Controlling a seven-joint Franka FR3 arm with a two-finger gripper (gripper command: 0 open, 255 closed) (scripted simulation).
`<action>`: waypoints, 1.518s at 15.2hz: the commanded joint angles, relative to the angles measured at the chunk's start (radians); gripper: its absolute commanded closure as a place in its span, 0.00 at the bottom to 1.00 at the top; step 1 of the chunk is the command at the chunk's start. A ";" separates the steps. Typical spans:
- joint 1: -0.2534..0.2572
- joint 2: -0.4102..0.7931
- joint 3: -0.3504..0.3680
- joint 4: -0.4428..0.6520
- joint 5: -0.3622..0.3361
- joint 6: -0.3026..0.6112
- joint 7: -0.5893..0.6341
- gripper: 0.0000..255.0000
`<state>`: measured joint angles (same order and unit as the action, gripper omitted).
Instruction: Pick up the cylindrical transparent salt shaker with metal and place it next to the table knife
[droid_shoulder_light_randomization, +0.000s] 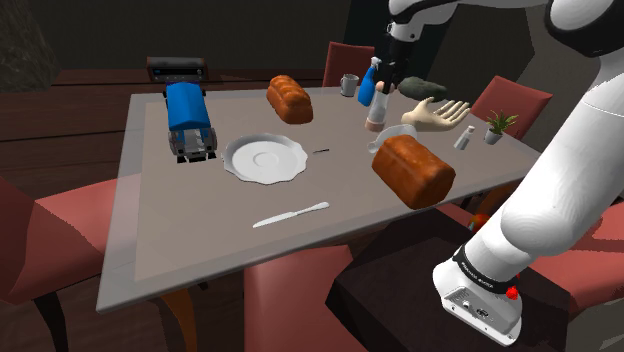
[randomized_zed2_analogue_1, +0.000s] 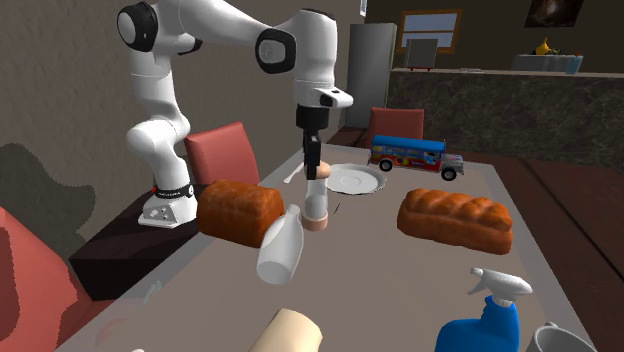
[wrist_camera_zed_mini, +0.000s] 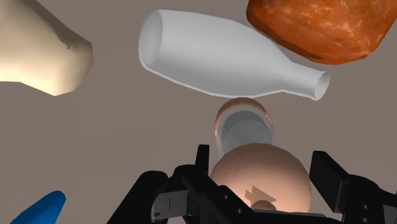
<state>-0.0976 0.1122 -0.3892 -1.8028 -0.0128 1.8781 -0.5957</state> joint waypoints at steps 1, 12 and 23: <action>0.000 -0.005 0.000 0.021 -0.002 -0.026 0.001 1.00; -0.001 -0.011 -0.002 0.163 -0.004 -0.173 -0.004 1.00; -0.008 0.017 -0.005 0.345 0.007 -0.329 -0.017 1.00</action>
<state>-0.1044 0.1225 -0.3940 -1.4786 -0.0082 1.5640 -0.6107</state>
